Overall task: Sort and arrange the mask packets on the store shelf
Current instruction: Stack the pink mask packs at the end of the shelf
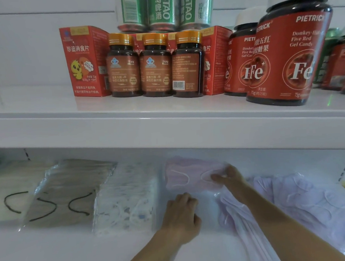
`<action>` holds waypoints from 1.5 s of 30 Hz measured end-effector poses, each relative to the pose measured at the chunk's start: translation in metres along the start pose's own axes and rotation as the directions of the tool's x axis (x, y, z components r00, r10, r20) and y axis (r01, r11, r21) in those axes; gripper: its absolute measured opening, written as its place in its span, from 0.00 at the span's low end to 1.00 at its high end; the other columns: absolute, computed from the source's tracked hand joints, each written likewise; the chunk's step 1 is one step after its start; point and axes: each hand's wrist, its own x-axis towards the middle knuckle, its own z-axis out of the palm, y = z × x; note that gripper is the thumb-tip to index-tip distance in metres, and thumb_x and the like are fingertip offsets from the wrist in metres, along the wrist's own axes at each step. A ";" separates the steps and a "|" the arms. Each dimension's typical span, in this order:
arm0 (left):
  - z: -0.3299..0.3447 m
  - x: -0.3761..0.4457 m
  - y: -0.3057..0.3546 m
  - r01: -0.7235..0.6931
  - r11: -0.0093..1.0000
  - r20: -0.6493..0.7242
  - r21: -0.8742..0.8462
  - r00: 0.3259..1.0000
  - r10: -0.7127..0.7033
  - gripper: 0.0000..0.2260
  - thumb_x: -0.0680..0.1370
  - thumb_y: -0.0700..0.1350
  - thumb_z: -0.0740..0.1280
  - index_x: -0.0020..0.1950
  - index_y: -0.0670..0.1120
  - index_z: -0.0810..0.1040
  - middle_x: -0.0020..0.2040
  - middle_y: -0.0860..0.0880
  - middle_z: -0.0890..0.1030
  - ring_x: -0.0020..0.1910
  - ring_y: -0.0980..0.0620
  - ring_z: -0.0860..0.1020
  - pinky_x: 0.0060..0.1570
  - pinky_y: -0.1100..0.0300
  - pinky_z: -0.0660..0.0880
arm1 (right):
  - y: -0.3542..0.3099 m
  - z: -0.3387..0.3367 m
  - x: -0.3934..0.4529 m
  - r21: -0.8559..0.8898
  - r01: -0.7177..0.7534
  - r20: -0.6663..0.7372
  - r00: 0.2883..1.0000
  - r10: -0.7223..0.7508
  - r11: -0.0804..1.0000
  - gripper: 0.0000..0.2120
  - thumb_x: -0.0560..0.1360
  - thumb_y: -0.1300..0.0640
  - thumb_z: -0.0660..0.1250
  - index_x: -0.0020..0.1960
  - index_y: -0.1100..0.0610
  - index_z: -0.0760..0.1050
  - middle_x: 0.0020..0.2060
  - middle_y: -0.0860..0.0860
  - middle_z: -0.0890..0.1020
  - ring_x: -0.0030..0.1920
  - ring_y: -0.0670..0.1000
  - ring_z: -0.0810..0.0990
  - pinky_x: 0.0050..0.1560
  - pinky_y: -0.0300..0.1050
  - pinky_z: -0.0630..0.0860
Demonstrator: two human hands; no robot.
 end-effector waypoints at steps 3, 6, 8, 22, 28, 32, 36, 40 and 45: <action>0.006 0.011 -0.003 0.012 1.000 -0.034 0.028 0.999 -0.011 0.16 0.70 0.49 0.55 0.52 0.49 0.76 0.55 0.48 0.75 0.56 0.44 0.75 0.49 0.49 0.70 | -0.003 0.007 0.006 -0.044 0.023 0.057 0.998 -0.021 0.999 0.08 0.68 0.63 0.80 0.45 0.59 0.84 0.40 0.55 0.87 0.41 0.51 0.83 0.42 0.46 0.78; 0.012 0.017 -0.006 0.023 1.000 -0.082 0.006 0.996 -0.022 0.15 0.68 0.49 0.54 0.49 0.50 0.76 0.52 0.49 0.76 0.54 0.44 0.76 0.47 0.49 0.70 | -0.002 0.015 0.013 -0.088 0.017 0.033 0.999 -0.015 0.996 0.12 0.71 0.70 0.76 0.38 0.55 0.82 0.32 0.47 0.85 0.36 0.48 0.81 0.36 0.37 0.76; 0.011 0.020 -0.007 0.047 0.999 -0.071 0.004 0.996 -0.047 0.17 0.70 0.50 0.54 0.53 0.50 0.76 0.56 0.49 0.75 0.58 0.45 0.74 0.51 0.49 0.69 | 0.001 0.022 0.017 -0.117 0.014 -0.009 1.000 -0.016 0.993 0.11 0.70 0.70 0.77 0.39 0.56 0.81 0.32 0.46 0.84 0.37 0.49 0.80 0.34 0.34 0.74; 0.019 0.027 -0.015 0.080 0.996 -0.121 0.035 0.990 -0.075 0.15 0.66 0.49 0.62 0.48 0.48 0.81 0.49 0.49 0.81 0.51 0.45 0.81 0.48 0.52 0.76 | 0.015 0.070 -0.002 0.006 -0.152 -0.311 0.939 0.146 0.988 0.38 0.50 0.46 0.69 0.58 0.61 0.72 0.50 0.57 0.78 0.50 0.57 0.79 0.48 0.58 0.80; 0.016 0.024 -0.014 0.090 0.996 -0.088 0.019 0.992 -0.088 0.17 0.75 0.47 0.59 0.62 0.48 0.76 0.65 0.49 0.74 0.67 0.47 0.71 0.57 0.51 0.70 | -0.007 0.071 -0.023 -0.060 -0.200 -0.297 0.939 0.174 0.978 0.45 0.55 0.48 0.64 0.71 0.62 0.66 0.63 0.60 0.76 0.62 0.61 0.76 0.61 0.53 0.74; 0.013 0.020 -0.014 0.085 0.996 -0.057 0.007 0.995 -0.084 0.17 0.76 0.47 0.58 0.62 0.49 0.76 0.64 0.50 0.75 0.67 0.49 0.71 0.58 0.53 0.69 | -0.024 0.068 -0.032 -0.122 -0.223 -0.251 0.950 0.187 0.967 0.35 0.56 0.48 0.64 0.62 0.59 0.68 0.62 0.62 0.77 0.59 0.60 0.77 0.57 0.51 0.75; 0.012 0.018 -0.018 0.105 0.994 -0.001 0.013 0.994 -0.105 0.16 0.75 0.48 0.57 0.60 0.52 0.76 0.63 0.53 0.75 0.67 0.51 0.71 0.59 0.54 0.68 | -0.032 0.041 -0.042 -0.162 -0.277 -0.300 0.928 0.220 0.947 0.40 0.75 0.55 0.67 0.81 0.62 0.52 0.77 0.61 0.66 0.75 0.61 0.67 0.71 0.47 0.64; 0.014 0.018 -0.018 0.108 0.994 -0.027 -0.025 0.994 -0.109 0.19 0.70 0.48 0.56 0.56 0.48 0.80 0.59 0.50 0.80 0.59 0.47 0.79 0.54 0.53 0.75 | -0.025 0.006 -0.071 -0.225 -0.257 -0.301 0.936 0.184 0.940 0.34 0.75 0.62 0.68 0.79 0.58 0.61 0.71 0.59 0.73 0.70 0.58 0.72 0.67 0.44 0.67; 0.014 0.017 -0.014 0.086 0.996 -0.063 -0.029 0.994 -0.088 0.26 0.70 0.47 0.55 0.64 0.42 0.80 0.66 0.44 0.80 0.65 0.44 0.78 0.62 0.51 0.75 | -0.012 -0.021 -0.129 -0.294 -0.219 -0.294 0.947 0.130 0.931 0.24 0.74 0.65 0.68 0.69 0.55 0.71 0.60 0.50 0.78 0.61 0.53 0.77 0.52 0.39 0.67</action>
